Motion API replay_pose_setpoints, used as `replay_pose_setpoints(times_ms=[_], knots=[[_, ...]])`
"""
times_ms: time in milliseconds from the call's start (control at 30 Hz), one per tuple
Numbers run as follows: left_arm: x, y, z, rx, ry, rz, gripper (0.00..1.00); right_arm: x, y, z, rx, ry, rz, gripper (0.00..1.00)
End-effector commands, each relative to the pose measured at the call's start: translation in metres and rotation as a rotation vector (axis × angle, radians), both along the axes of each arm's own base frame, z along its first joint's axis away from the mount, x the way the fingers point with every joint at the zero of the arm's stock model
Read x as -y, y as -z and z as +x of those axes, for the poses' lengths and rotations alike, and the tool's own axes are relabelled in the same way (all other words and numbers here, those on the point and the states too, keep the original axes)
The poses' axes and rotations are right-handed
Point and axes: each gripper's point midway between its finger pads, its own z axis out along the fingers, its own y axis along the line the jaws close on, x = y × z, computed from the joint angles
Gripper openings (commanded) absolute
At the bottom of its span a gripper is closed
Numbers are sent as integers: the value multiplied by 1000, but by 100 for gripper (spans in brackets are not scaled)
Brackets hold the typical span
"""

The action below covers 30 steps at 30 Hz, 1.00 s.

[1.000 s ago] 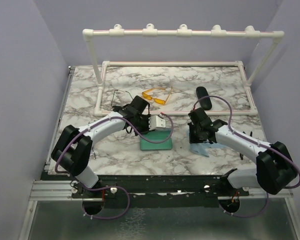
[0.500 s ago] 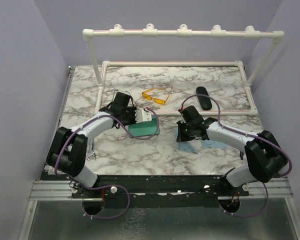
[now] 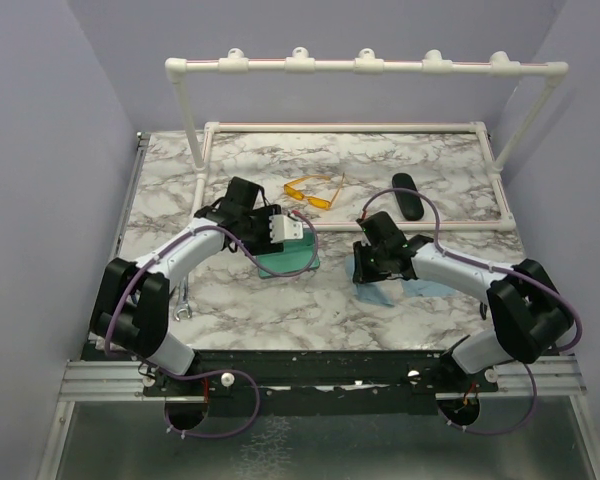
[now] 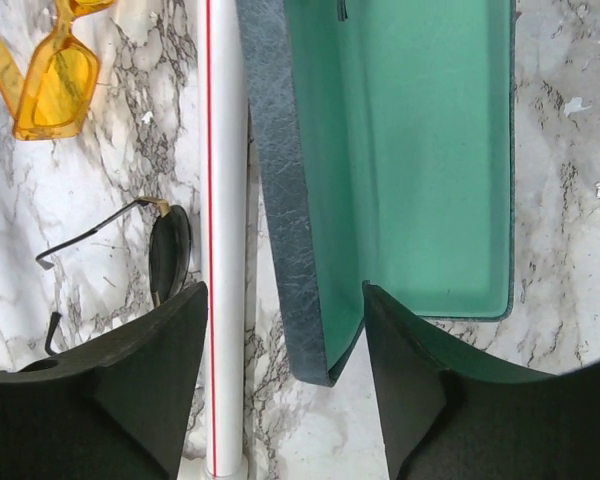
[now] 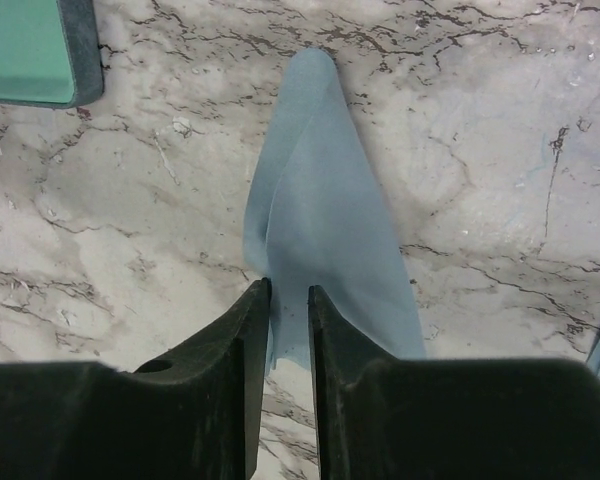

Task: Organize the sunglasses
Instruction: Move the glasses cleaning cloth to the center of the board.

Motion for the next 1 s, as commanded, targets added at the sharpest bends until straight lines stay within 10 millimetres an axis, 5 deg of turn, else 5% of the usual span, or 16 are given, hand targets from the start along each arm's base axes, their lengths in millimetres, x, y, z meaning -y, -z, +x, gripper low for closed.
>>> replay_pose_setpoints(times_ms=[0,567,967], knots=[[8,-27,-8,-9,26,-55,66,9,3,0,7,8,-49,27],[15,-40,-14,-29,29,-98,69,-2,5,-33,-64,-70,70,33],[20,-44,-21,-41,48,-104,69,-1,-8,-17,4,-40,58,41]])
